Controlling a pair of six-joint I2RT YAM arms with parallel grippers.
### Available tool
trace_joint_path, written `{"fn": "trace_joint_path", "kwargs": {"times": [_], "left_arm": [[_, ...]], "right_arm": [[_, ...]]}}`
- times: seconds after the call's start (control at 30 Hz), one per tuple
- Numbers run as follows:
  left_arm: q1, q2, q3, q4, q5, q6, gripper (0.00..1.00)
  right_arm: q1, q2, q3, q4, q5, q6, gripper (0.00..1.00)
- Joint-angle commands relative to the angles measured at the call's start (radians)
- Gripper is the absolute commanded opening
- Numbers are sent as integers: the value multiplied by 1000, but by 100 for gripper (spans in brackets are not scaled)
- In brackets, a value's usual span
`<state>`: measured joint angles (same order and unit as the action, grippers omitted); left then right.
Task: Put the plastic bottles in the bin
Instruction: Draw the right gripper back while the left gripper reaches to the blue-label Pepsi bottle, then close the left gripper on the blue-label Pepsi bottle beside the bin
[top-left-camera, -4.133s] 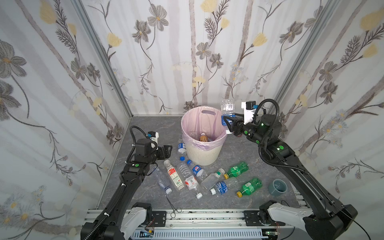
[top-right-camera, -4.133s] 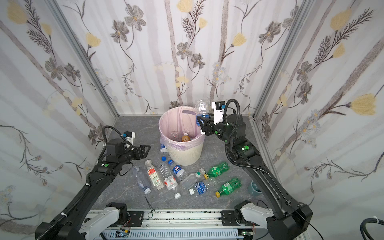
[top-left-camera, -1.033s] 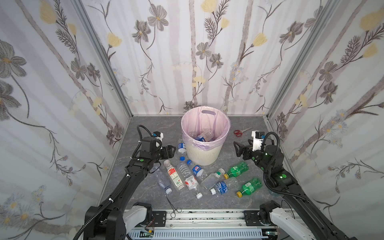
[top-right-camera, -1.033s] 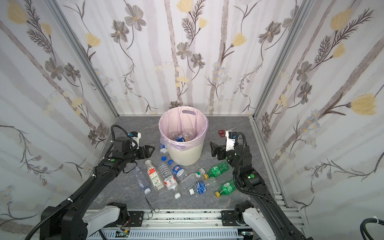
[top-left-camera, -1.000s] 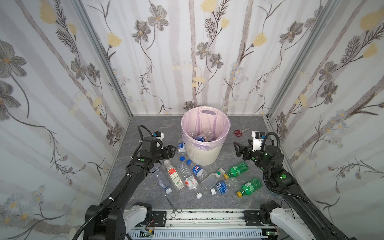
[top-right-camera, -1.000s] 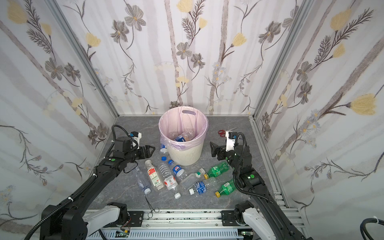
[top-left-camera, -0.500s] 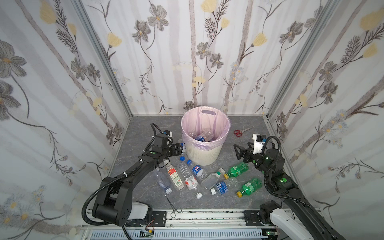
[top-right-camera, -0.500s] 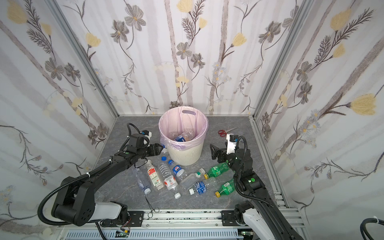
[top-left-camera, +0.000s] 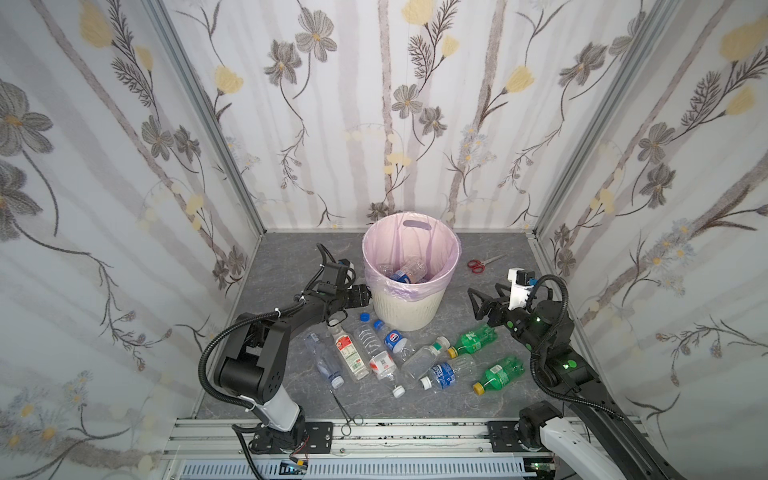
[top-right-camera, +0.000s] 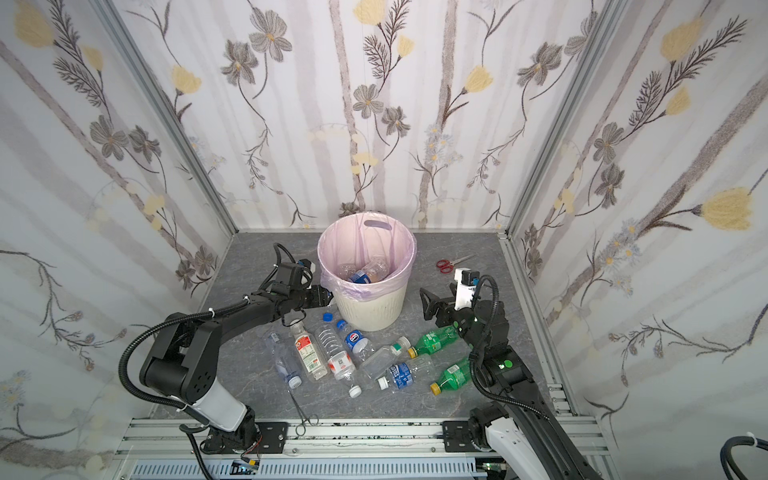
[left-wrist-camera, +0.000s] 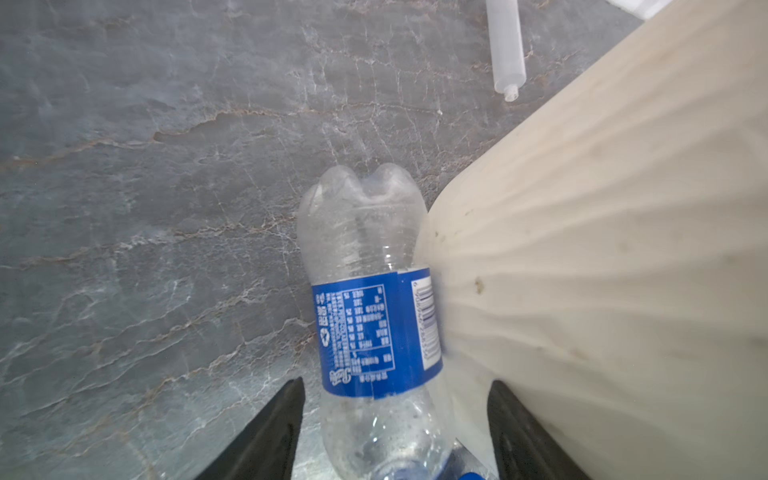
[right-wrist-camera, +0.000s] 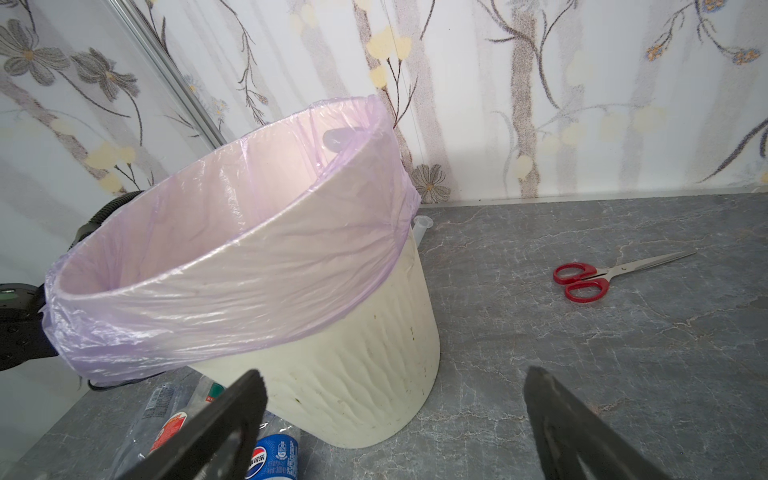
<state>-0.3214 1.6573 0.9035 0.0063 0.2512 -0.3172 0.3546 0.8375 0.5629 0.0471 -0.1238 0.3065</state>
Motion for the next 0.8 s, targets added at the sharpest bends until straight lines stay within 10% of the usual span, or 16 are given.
{"fn": "trace_joint_path", "kwargs": {"times": [0.0, 0.77], "left_arm": [[-3, 26, 13, 33, -8, 13, 72], [-3, 133, 31, 44, -55, 30, 67]], "right_arm": [[-1, -5, -4, 16, 3, 6, 97], [-3, -18, -8, 2, 10, 7, 97]]}}
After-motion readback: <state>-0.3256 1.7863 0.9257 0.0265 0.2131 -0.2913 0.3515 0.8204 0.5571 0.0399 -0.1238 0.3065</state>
